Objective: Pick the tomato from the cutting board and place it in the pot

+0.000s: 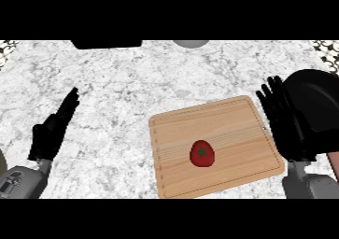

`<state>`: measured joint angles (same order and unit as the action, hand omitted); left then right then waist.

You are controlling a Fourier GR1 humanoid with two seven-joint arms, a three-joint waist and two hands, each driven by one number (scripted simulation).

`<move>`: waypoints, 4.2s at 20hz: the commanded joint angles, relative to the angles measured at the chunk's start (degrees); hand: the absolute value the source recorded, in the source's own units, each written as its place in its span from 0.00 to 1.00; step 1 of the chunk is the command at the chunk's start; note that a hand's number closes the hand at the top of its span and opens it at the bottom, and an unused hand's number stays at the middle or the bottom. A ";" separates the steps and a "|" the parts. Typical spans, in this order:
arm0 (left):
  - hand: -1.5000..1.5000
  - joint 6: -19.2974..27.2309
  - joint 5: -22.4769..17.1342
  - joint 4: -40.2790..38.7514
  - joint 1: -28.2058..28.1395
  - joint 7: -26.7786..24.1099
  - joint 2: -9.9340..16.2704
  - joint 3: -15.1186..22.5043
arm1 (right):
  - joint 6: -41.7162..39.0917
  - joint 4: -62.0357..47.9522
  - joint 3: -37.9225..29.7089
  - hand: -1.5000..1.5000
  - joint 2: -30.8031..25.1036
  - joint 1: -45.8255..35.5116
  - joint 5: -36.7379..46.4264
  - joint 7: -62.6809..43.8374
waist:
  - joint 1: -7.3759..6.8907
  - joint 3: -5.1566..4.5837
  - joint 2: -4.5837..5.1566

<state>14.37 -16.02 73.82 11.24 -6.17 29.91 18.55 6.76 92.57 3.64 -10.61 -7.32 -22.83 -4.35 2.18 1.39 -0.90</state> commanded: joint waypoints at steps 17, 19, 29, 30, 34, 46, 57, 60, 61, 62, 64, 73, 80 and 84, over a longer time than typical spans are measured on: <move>0.50 -8.63 -5.70 0.66 -3.87 7.71 -5.50 4.15 | 45.93 14.38 26.99 0.00 10.27 13.30 63.54 1.15 | -1.10 -1.64 0.35; 0.50 -6.67 -4.55 2.42 -4.01 8.78 -6.85 5.07 | 38.69 17.02 28.17 0.00 10.04 15.53 70.63 -10.88 | -1.17 -1.69 0.36; 0.50 -5.87 -2.82 0.81 -2.01 10.44 -9.44 5.58 | 18.68 26.99 28.36 0.00 10.59 4.99 77.78 -52.12 | -2.09 -1.56 0.89; 0.50 -8.90 -4.30 2.22 -2.99 9.49 -7.00 3.50 | 17.98 26.40 28.03 0.00 10.59 3.51 77.33 -54.46 | -2.41 -1.49 0.86; 0.50 -7.54 -3.26 3.47 -2.57 11.48 -8.81 4.55 | 12.02 23.77 26.79 0.00 10.60 1.97 68.80 -58.50 | -2.59 -1.42 0.96; 0.50 -9.57 0.56 7.68 -5.90 14.80 -10.07 0.94 | 16.05 9.30 28.25 0.00 9.98 9.32 65.79 -45.47 | -2.26 -1.37 0.84; 0.50 -10.83 6.33 0.16 -5.05 8.96 -16.51 -0.42 | 15.06 15.31 21.56 0.00 6.43 14.99 50.96 -31.39 | -1.93 -1.38 0.92; 0.50 -14.37 2.33 0.81 0.07 13.90 -12.75 -5.38 | 17.12 11.13 19.11 0.00 5.09 18.79 42.03 -17.47 | -1.67 -1.31 1.00; 0.50 -15.49 3.71 0.28 -4.54 9.17 -12.17 -4.56 | 20.30 6.03 20.93 0.00 8.55 18.56 43.41 -13.52 | -2.08 -1.33 0.98; 0.50 -13.79 4.26 8.34 -8.24 14.28 -12.57 -2.29 | 18.71 8.79 20.78 0.00 9.45 17.14 43.14 -17.71 | -2.42 -1.34 0.82; 0.50 -13.29 4.39 7.54 -7.68 15.00 -13.47 -3.22 | 18.95 7.44 19.68 0.00 9.14 19.79 38.95 -11.24 | -2.22 -1.34 0.85; 0.50 -14.45 7.86 5.52 -5.32 15.45 -16.82 -4.72 | 20.92 -9.49 17.60 0.00 10.59 11.61 24.53 0.23 | -2.29 -1.35 0.93; 0.50 -16.81 8.21 4.86 -7.18 11.90 -15.95 -6.88 | 20.98 -17.82 19.25 1.00 9.21 8.12 29.37 4.95 | -2.40 -1.38 0.95; 0.50 -16.41 9.62 3.35 -6.30 12.20 -17.01 -6.61 | 19.78 -18.42 19.16 1.00 10.56 10.94 21.49 14.16 | -2.18 -1.35 0.98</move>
<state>-2.10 -7.59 79.14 4.30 6.68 14.01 11.77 30.55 79.60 25.28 -0.86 3.71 3.86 4.72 0.13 -0.77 -1.10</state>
